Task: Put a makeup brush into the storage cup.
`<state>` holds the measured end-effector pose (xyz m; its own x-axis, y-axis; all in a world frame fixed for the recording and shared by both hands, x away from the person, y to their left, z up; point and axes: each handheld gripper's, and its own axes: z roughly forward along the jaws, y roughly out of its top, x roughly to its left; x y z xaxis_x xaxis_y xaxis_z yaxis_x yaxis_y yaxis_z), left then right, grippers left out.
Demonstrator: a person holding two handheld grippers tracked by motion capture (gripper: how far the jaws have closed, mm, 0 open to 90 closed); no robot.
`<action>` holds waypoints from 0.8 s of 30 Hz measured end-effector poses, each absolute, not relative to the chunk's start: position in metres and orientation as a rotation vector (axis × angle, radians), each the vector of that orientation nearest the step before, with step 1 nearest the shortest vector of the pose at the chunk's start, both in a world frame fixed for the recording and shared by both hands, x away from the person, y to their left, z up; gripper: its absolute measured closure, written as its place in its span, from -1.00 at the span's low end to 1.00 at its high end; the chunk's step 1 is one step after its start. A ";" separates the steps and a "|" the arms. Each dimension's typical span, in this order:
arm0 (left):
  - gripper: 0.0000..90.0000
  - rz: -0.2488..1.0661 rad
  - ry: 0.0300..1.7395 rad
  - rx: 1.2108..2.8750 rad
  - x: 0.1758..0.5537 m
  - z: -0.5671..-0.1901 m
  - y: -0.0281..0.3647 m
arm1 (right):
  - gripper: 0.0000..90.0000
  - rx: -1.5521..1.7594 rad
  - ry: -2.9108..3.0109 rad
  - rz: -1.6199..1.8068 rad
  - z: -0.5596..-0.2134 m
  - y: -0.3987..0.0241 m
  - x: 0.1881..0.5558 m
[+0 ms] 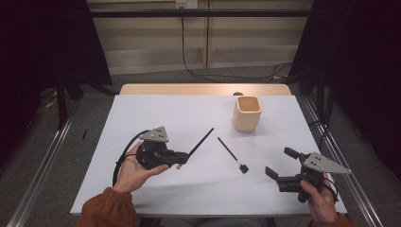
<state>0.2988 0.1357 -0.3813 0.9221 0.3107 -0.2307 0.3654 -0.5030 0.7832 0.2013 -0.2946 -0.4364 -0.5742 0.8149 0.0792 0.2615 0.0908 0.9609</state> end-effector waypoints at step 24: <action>0.87 -0.135 0.368 2.339 0.299 -0.373 0.107 | -1.00 1.049 1.897 1.504 -0.437 -0.294 0.202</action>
<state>0.2992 0.1066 -0.3726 0.9531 0.2231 -0.2045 0.3024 -0.6765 0.6715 0.2018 -0.2937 -0.4367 -0.5795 0.8112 0.0785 0.2614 0.0938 0.9607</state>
